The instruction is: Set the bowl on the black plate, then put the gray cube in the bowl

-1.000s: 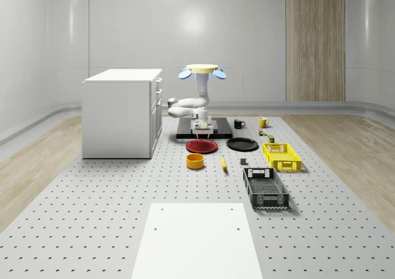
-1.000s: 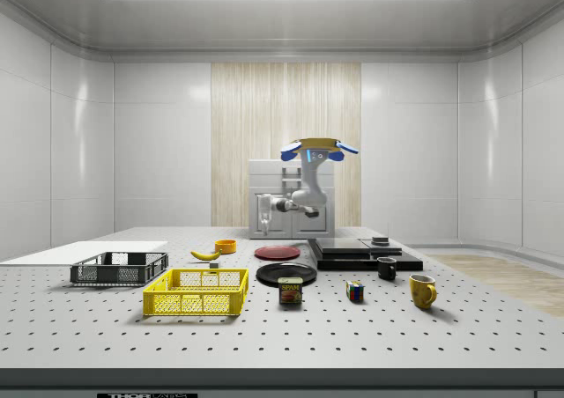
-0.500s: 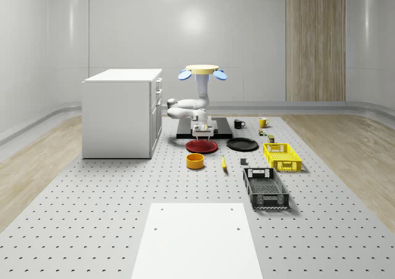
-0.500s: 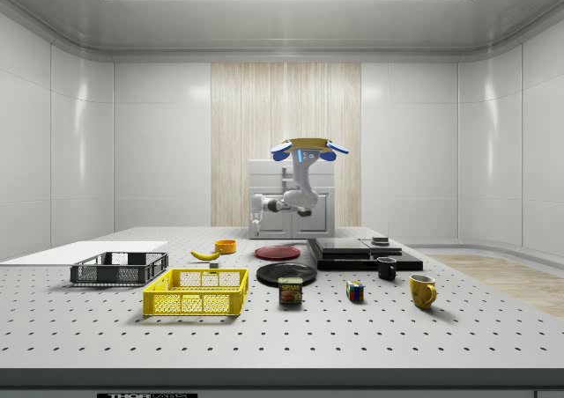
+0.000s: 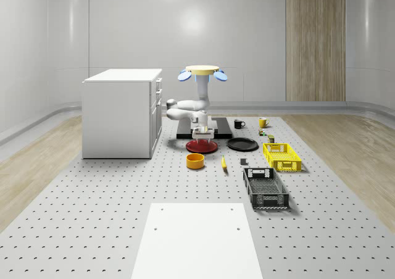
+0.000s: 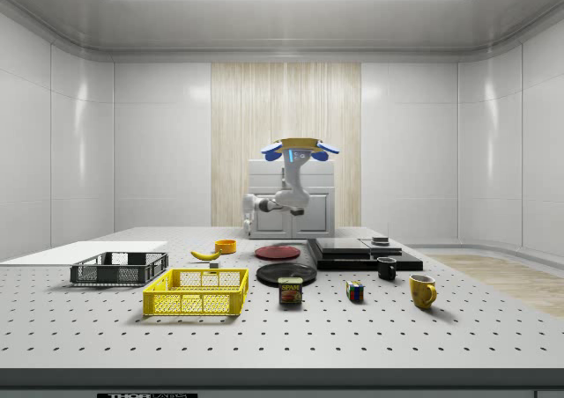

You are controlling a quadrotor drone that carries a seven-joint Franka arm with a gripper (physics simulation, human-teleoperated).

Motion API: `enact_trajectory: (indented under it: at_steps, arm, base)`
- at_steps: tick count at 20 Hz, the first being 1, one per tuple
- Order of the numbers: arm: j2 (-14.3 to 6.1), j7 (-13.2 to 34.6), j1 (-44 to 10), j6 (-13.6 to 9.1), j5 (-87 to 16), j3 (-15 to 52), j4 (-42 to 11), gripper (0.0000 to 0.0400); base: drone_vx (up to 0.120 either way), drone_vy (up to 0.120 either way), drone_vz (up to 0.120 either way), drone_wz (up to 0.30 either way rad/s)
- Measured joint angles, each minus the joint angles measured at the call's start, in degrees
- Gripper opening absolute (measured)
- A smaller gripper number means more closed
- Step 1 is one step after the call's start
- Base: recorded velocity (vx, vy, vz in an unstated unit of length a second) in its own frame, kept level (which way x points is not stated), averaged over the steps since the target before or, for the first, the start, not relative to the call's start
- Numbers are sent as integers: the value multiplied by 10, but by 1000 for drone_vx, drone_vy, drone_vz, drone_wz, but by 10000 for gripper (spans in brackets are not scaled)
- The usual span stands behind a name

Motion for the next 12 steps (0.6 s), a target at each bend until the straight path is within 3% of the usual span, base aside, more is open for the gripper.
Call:
enact_trajectory:
  at_steps: [3, 7, 12]
  arm:
    - [-4, 1, -1, 3, 2, 1, 0, 400]
    - [-8, 2, -2, 8, 3, 1, 0, 400]
    - [-14, 3, -3, 13, 6, 2, 1, 400]
  base:
    - [120, 0, 0, 0]
    - [120, 0, -120, 0]
    - [120, 0, -8, 0]
